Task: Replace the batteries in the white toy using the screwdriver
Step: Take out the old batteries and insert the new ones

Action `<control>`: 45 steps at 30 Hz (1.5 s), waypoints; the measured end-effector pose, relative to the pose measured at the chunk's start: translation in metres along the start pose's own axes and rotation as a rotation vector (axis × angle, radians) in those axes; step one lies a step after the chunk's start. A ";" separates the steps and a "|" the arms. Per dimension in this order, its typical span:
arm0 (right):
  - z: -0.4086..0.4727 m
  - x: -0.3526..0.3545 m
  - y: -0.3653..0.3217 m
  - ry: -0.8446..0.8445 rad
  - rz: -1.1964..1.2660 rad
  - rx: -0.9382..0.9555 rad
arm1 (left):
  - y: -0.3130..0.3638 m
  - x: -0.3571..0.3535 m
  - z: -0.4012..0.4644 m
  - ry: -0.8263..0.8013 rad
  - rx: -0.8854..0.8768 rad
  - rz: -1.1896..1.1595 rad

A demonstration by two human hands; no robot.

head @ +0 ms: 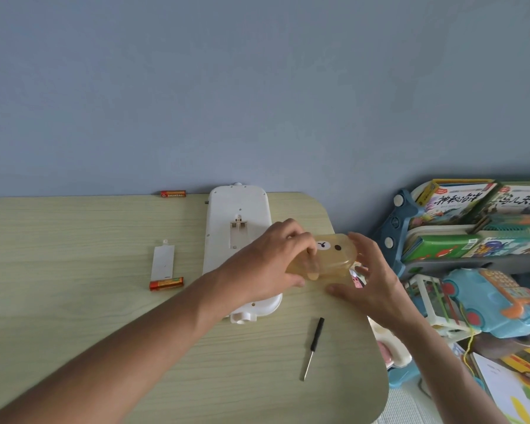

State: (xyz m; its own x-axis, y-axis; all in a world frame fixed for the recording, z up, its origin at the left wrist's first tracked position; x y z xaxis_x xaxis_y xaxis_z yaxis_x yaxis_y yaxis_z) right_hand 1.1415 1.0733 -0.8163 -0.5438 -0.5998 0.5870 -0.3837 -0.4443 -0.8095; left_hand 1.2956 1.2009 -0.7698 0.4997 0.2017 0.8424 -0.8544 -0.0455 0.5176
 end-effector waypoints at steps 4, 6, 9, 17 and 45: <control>-0.003 -0.002 -0.005 -0.069 0.160 -0.029 | -0.001 0.005 0.005 0.058 0.073 -0.088; -0.001 -0.002 -0.007 -0.047 0.203 -0.059 | -0.004 0.007 0.007 0.085 0.104 -0.107; 0.001 -0.002 -0.006 -0.018 0.224 -0.078 | -0.007 0.007 0.008 0.098 0.142 -0.123; -0.003 -0.003 -0.012 -0.015 0.259 -0.098 | -0.009 0.003 0.009 0.123 0.176 -0.141; 0.025 -0.206 -0.206 -0.348 -0.572 0.738 | -0.209 0.119 -0.056 0.429 0.502 0.204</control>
State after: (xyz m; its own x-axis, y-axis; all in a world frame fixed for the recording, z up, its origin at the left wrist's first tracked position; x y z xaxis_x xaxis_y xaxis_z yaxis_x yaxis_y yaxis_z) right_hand 1.3515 1.2717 -0.7698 -0.1277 -0.2754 0.9528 0.1049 -0.9590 -0.2632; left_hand 1.5259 1.2896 -0.7859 0.1467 0.5056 0.8502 -0.7040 -0.5504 0.4488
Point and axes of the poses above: each hand's wrist, its own z-axis towards the middle knuckle, its own x-axis out of the back of the hand, y = z × x, the point moved 6 cm from there along z, towards the middle knuckle, and after that the axes turned 1 degree about -x, right-handed, at the moved point
